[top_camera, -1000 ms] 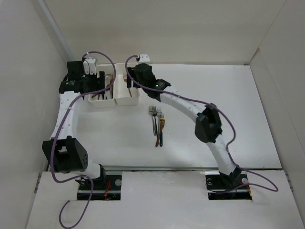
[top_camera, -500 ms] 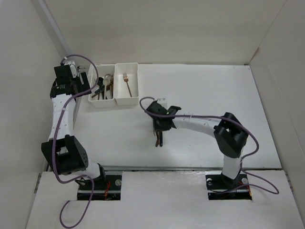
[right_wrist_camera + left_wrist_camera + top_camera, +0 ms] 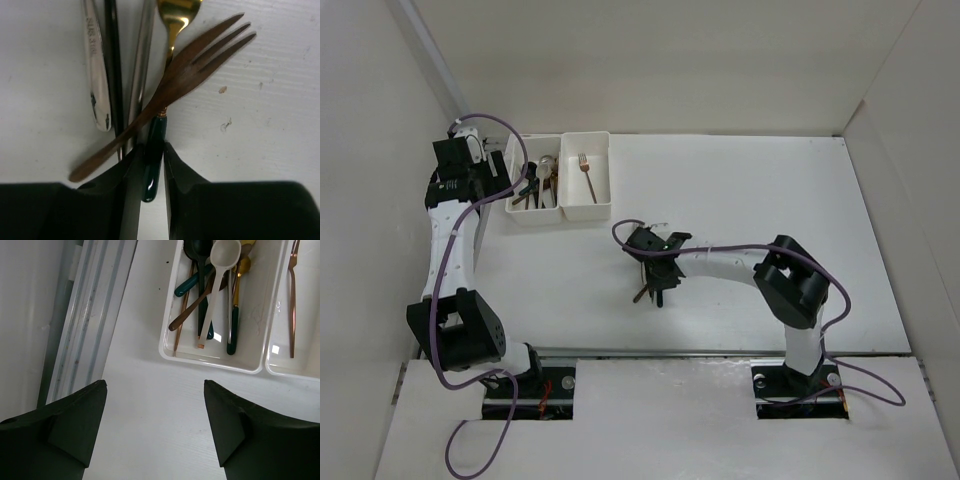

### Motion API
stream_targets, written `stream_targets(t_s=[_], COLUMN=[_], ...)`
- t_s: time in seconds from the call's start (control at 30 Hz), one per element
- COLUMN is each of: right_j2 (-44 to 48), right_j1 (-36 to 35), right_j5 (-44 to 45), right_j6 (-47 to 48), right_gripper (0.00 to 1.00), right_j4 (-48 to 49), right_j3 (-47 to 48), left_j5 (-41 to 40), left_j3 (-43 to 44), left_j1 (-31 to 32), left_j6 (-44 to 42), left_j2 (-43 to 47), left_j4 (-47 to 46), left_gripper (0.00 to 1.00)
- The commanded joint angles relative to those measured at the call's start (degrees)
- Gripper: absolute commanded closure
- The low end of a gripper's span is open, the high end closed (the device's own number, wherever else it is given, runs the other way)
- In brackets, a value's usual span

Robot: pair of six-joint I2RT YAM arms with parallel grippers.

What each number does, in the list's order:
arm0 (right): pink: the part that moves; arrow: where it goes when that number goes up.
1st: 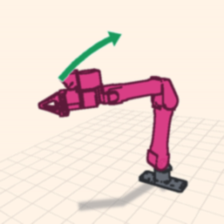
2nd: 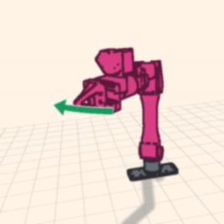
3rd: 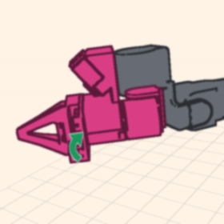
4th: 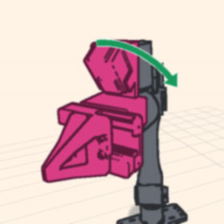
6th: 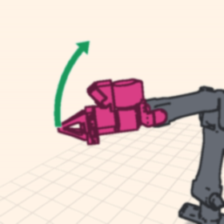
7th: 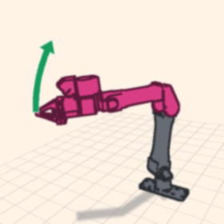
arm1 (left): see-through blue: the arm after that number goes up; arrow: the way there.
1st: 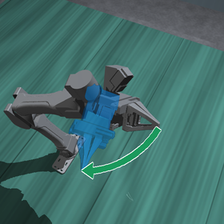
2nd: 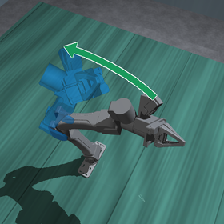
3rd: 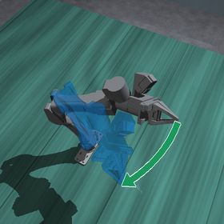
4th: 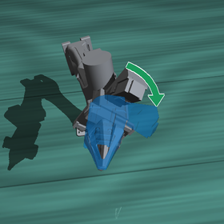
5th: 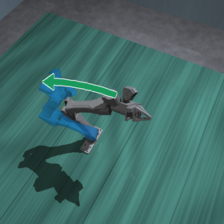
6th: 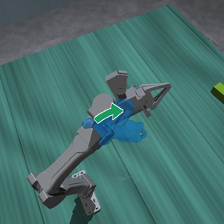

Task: Sort the eating utensils into containers

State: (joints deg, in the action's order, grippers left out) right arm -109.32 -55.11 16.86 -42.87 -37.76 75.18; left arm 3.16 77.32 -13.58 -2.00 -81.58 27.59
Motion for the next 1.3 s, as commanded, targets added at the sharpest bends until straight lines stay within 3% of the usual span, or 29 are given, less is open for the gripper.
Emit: stream_targets(t_s=[0.0, 0.3, 0.33, 0.37, 0.4, 0.57, 0.73, 0.8, 1.13, 1.27], right_j2=[-2.0, -6.2, -6.2, -6.7, -6.7, 2.2, 12.2, 15.1, 9.0, 9.0], right_j1=[0.1, 0.1, 0.6, 0.6, 0.6, 1.3, 7.1, 7.8, 8.4, 8.4], right_j5=[0.9, 4.1, 4.1, 5.3, 6.0, 6.4, -6.8, -7.7, 10.3, 6.6], right_j6=[-1.6, -1.1, -0.6, -0.5, -0.5, 7.2, 11.1, 11.1, 15.3, 15.9], right_gripper=[0.74, 0.76, 0.81, 0.98, 1.00, 1.00, 1.00, 1.00, 1.00, 1.00], right_j4=[-0.2, -2.0, -2.5, -2.5, -2.5, 1.7, 10.2, 12.9, -0.9, 2.1], right_j3=[0.8, 0.1, 0.7, 0.7, 0.7, 0.1, -0.9, -0.9, 10.9, 15.3], left_j5=[0.8, 0.8, 0.8, 0.8, 0.8, 0.8, 0.8, 0.8, 0.8, 0.8], left_j3=[-0.6, -0.1, -0.1, -0.1, -0.1, -0.1, 0.5, 0.5, 0.5, 0.5], left_j1=[0.0, 0.0, 0.0, 0.0, 0.0, 0.0, 0.0, 0.0, 0.0, 0.0], left_j6=[0.9, 0.9, 0.9, 0.9, 0.9, 0.3, 0.3, 0.3, 0.3, 0.3], left_j2=[2.5, 2.5, 2.5, 2.5, 2.5, 2.5, 2.5, 3.0, 3.0, 3.0], left_j4=[-1.8, -1.8, -1.8, -1.8, -1.8, -1.8, -1.2, -1.2, -1.2, -1.2], left_gripper=[0.24, 0.24, 0.24, 0.24, 0.24, 0.24, 0.24, 0.24, 0.24, 0.24])
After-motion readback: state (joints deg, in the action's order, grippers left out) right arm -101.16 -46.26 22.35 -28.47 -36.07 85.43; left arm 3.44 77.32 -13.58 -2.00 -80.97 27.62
